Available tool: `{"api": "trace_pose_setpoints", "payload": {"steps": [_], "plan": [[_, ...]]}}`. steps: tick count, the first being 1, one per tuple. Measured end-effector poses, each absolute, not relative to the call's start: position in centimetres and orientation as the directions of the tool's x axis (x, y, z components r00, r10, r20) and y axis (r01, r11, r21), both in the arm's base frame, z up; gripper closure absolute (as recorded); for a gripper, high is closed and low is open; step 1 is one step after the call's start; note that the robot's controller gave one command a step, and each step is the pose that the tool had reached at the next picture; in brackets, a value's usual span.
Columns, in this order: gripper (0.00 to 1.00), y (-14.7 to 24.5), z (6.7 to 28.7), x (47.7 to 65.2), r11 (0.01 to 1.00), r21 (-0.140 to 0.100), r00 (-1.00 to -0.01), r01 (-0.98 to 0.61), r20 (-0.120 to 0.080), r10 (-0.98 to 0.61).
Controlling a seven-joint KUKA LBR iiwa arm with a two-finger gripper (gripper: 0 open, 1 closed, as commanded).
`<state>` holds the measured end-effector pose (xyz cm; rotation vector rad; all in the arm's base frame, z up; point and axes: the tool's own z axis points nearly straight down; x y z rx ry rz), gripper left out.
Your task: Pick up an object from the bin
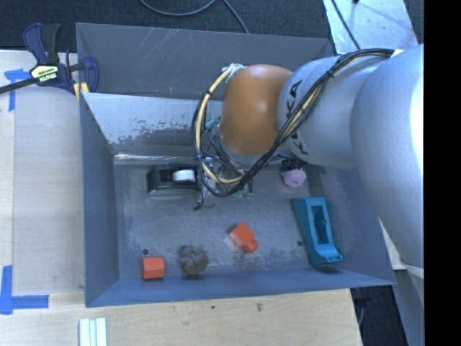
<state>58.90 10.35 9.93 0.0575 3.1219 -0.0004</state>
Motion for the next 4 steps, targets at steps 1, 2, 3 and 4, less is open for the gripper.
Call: {"api": "trace_pose_setpoints", "payload": {"steps": [1, 2, 3, 4], "plan": [[1.0, 10.4, 9.9, 58.9, 0.999, 0.0, -0.999, 0.037, -0.019, 0.037], [1.0, 10.5, 14.1, 58.8, 0.999, 0.0, -0.999, 0.039, -0.009, 0.039], [1.0, 10.2, 20.3, 58.8, 0.999, 0.001, -0.999, 0.046, -0.014, 0.046], [1.0, 10.8, 21.2, 60.5, 0.998, 0.001, -0.997, -0.067, -0.034, -0.066]]}}
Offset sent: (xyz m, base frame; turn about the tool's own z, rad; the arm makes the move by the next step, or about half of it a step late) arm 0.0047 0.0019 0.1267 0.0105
